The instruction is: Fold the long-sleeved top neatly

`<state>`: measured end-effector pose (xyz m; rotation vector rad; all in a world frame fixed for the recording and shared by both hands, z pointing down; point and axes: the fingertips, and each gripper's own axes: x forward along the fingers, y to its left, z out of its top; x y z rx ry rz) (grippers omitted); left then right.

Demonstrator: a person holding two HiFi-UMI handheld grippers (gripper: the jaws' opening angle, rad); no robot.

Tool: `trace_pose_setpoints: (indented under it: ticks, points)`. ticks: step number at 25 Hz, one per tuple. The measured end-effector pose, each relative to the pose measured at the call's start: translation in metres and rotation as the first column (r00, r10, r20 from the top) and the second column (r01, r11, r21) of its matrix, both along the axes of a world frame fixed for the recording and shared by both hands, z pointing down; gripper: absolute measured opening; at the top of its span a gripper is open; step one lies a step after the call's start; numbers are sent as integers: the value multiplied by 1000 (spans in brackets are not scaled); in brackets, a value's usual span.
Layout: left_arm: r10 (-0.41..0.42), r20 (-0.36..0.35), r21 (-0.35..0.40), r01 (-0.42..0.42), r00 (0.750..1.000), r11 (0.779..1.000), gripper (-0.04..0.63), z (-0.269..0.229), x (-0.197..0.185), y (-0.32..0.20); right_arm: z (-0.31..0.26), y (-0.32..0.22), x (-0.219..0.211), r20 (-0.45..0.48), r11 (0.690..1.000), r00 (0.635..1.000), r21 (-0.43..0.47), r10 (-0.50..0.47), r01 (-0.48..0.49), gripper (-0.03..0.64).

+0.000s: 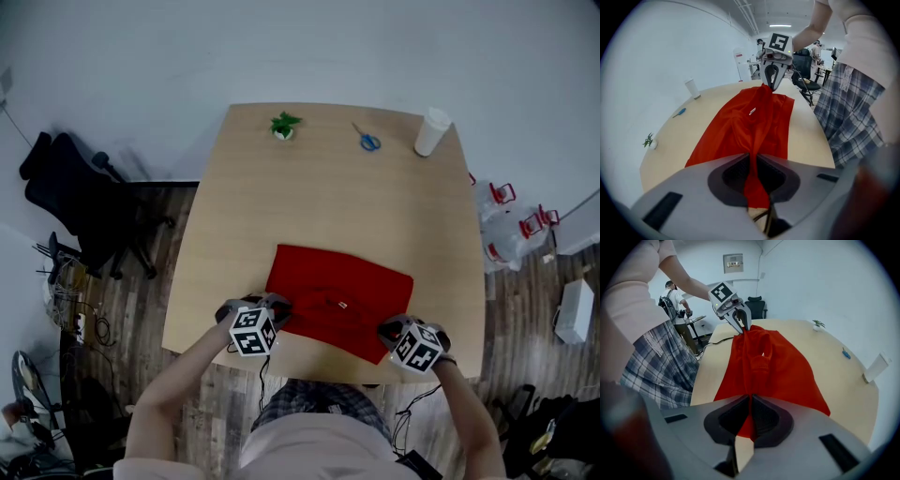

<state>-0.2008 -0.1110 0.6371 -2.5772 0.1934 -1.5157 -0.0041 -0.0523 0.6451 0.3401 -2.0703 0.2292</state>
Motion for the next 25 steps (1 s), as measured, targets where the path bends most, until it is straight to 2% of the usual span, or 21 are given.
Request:
trace_pose_setpoints:
  ticks: [3, 6, 7, 9, 12, 15, 17, 19, 22, 24, 25]
  points:
    - [-24, 21, -55, 25, 1000, 998, 50, 8, -2, 4, 18, 9, 0, -16, 998, 999, -50, 28, -29, 38]
    - [-41, 43, -151, 47, 998, 987, 77, 19, -6, 16, 32, 19, -2, -8, 991, 997, -115, 73, -73, 46]
    - [-43, 44, -189, 50, 998, 981, 115, 22, -6, 21, 35, 23, -3, -1, 988, 997, -135, 81, -81, 56]
    - [-35, 42, -232, 44, 999, 972, 209, 23, -5, 29, 39, 29, -4, 16, 984, 996, -157, 88, -84, 114]
    - [-45, 8, -215, 46, 999, 976, 212, 10, -2, 25, 23, 29, -5, 41, 986, 994, -136, 100, -94, 143]
    - [-105, -79, -173, 90, 991, 981, 198, -19, 9, 8, -17, 11, -7, 125, 987, 980, -67, 156, -148, 143]
    - [-112, -112, -143, 96, 987, 985, 195, -29, 22, -3, -30, 2, -15, 158, 990, 977, -24, 140, -138, 157]
    - [-69, -95, -123, 57, 993, 991, 195, -24, 38, -3, -24, 4, -30, 147, 997, 986, -16, 72, -70, 204]
    - [12, -52, -102, -18, 999, 995, 160, -6, 58, 5, -3, 16, -52, 91, 999, 995, -27, -30, 33, 225]
    - [28, -47, -84, -32, 998, 996, 91, -1, 63, 5, 9, 17, -59, 43, 998, 997, -19, -65, 65, 204]
    - [31, -48, -81, -34, 998, 996, 71, 0, 63, 5, 13, 16, -59, 34, 998, 997, -18, -67, 68, 150]
